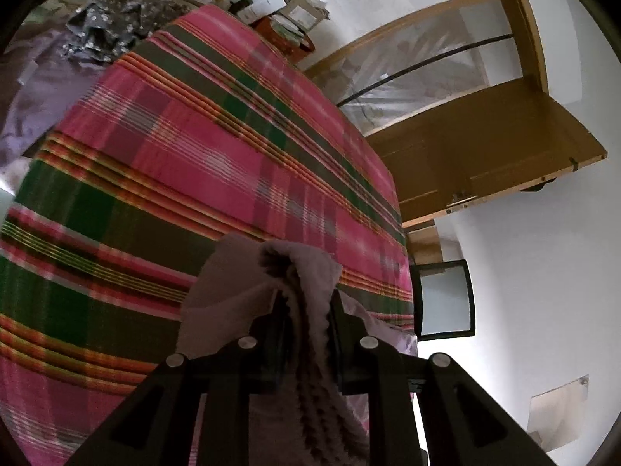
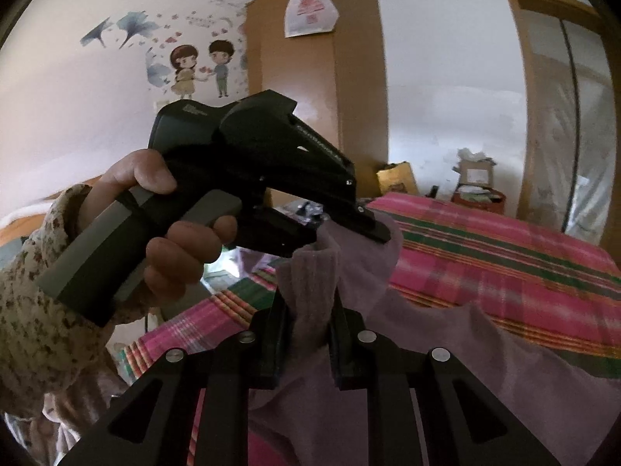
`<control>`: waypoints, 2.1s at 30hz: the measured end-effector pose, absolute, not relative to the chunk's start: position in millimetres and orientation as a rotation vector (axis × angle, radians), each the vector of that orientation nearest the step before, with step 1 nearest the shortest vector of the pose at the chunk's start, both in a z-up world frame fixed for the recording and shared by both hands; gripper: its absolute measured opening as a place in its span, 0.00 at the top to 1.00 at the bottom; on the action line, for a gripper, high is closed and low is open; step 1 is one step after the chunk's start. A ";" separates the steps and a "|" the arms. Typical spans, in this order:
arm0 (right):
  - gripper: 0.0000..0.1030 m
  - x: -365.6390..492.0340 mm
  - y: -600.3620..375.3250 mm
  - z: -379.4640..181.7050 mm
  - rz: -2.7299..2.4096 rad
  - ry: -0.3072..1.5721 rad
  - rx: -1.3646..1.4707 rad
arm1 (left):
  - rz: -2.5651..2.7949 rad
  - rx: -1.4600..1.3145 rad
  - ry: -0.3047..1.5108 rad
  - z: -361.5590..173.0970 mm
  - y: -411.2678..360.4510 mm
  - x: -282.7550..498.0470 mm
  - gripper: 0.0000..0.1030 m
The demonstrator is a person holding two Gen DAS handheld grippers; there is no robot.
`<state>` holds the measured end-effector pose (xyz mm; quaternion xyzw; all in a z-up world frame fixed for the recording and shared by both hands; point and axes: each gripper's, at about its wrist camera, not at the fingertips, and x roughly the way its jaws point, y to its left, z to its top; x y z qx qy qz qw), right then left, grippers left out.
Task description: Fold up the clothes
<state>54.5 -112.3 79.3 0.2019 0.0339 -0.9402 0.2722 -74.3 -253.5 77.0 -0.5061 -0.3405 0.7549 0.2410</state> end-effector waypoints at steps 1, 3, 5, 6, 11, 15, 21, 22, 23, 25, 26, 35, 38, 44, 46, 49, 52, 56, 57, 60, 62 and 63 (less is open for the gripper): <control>0.82 56.6 -107.0 78.8 -2.538 0.083 0.545 | 2.060 -1.387 -0.916 77.3 -248.6 -75.2 0.82; 0.82 57.2 -99.9 77.2 -2.552 0.073 0.549 | 2.052 -1.396 -0.901 76.8 -238.9 -76.4 0.82; 0.82 62.6 -94.5 75.9 -2.563 0.058 0.554 | 2.040 -1.405 -0.886 75.9 -229.5 -76.8 0.82; 0.82 64.8 -91.3 75.5 -2.571 0.051 0.556 | 2.034 -1.410 -0.883 74.9 -225.8 -76.6 0.82; 0.82 69.5 -78.7 73.9 -2.590 0.029 0.566 | 2.018 -1.422 -0.852 72.6 -210.8 -77.1 0.82; 0.82 74.2 -67.1 72.4 -2.606 -0.004 0.566 | 2.000 -1.434 -0.832 71.6 -194.9 -79.1 0.82; 0.82 80.4 -45.0 70.1 -2.648 -0.049 0.566 | 1.974 -1.452 -0.803 70.1 -171.0 -82.2 0.81; 0.82 81.0 -42.2 68.9 -2.656 -0.053 0.569 | 1.970 -1.455 -0.798 69.8 -167.1 -82.7 0.81; 0.82 81.6 -38.8 67.6 -2.662 -0.059 0.573 | 1.966 -1.458 -0.793 69.6 -163.1 -83.2 0.81; 0.82 83.0 -31.4 64.6 -2.671 -0.077 0.583 | 1.957 -1.465 -0.783 68.4 -155.8 -84.0 0.81; 0.82 84.3 -28.0 63.2 -2.677 -0.081 0.585 | 1.950 -1.470 -0.779 67.4 -152.4 -84.3 0.81; 0.82 90.5 -9.8 52.8 -2.696 -0.136 0.610 | 1.937 -1.501 -0.755 57.3 -135.3 -84.4 0.81; 0.82 88.7 -8.4 48.1 -2.692 -0.141 0.639 | 1.953 -1.534 -0.734 52.3 -137.6 -84.3 0.81; 0.82 90.2 -7.3 47.8 -2.684 -0.156 0.618 | 2.055 -1.497 -0.624 69.0 -139.2 -72.2 0.81; 0.82 91.4 -6.2 47.2 -2.687 -0.166 0.616 | 2.064 -1.522 -0.591 72.5 -138.3 -70.1 0.81; 0.82 94.9 -6.6 48.0 -2.693 -0.176 0.613 | 2.068 -1.500 -0.593 77.3 -138.5 -66.3 0.81; 0.82 98.2 -7.5 46.7 -2.704 -0.160 0.615 | 2.066 -1.497 -0.605 75.8 -138.0 -65.1 0.81; 0.82 98.6 -10.0 43.1 -2.715 -0.146 0.633 | 2.062 -1.507 -0.606 71.7 -135.5 -65.6 0.81; 0.82 98.0 -10.2 42.2 -2.717 -0.144 0.642 | 2.061 -1.508 -0.608 70.7 -135.1 -66.1 0.81; 0.82 97.3 -8.4 38.8 -2.721 -0.149 0.655 | 2.065 -1.521 -0.601 67.7 -132.3 -65.9 0.81; 0.82 96.7 -6.5 37.0 -2.724 -0.152 0.662 | 2.069 -1.521 -0.584 67.5 -133.0 -64.0 0.79; 0.82 96.1 -5.7 36.1 -2.724 -0.152 0.664 | 2.070 -1.521 -0.574 67.7 -133.9 -62.7 0.79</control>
